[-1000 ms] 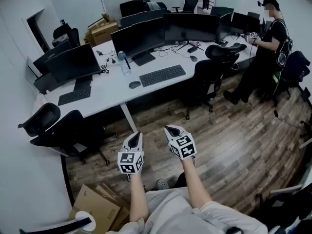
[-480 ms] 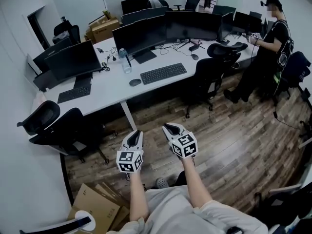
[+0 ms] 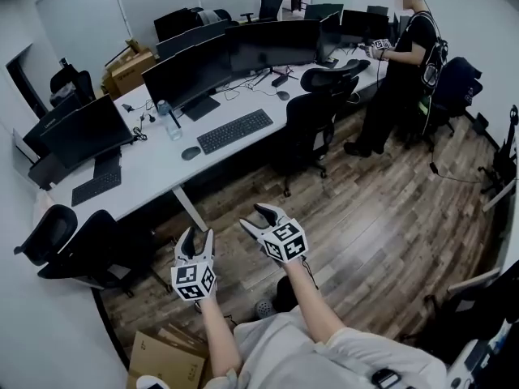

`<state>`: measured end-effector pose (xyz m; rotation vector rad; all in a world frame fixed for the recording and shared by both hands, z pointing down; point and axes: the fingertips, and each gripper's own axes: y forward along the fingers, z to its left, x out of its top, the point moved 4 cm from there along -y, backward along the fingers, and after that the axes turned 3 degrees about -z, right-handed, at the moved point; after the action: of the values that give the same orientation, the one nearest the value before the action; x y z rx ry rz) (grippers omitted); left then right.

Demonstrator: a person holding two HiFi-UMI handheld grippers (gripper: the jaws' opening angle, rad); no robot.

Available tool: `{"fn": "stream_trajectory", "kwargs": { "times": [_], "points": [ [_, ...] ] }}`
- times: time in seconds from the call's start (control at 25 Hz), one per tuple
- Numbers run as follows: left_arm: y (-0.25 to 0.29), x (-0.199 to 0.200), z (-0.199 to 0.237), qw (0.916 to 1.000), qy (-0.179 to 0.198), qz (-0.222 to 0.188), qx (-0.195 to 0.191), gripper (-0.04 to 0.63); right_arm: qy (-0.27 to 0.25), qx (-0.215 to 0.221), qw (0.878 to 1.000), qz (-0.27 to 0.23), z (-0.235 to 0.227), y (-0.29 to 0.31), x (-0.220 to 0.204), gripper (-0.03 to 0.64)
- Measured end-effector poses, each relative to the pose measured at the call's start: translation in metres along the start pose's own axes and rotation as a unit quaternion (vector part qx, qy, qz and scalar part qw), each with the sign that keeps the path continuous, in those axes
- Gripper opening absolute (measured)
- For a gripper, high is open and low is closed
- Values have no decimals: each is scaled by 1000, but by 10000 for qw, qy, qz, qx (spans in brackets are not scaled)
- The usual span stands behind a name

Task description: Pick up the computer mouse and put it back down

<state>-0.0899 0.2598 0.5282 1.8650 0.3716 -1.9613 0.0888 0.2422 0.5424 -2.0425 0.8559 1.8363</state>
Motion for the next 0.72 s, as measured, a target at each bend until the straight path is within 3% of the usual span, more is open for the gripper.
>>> {"fn": "stream_trajectory", "kwargs": {
  "times": [0.32,0.56,0.72],
  "points": [
    [12,-6,5,9998,-36,201,4,216,94,-19,9999,140,-7,4,-6,282],
    [31,-4,15,9998,8,191,-14,216,190,-338,9988,-285,-29,18,8,296],
    [45,3,35,9994,84,307,125,216,197,-327,9988,-314,-43,40,20,304]
  ]
}}
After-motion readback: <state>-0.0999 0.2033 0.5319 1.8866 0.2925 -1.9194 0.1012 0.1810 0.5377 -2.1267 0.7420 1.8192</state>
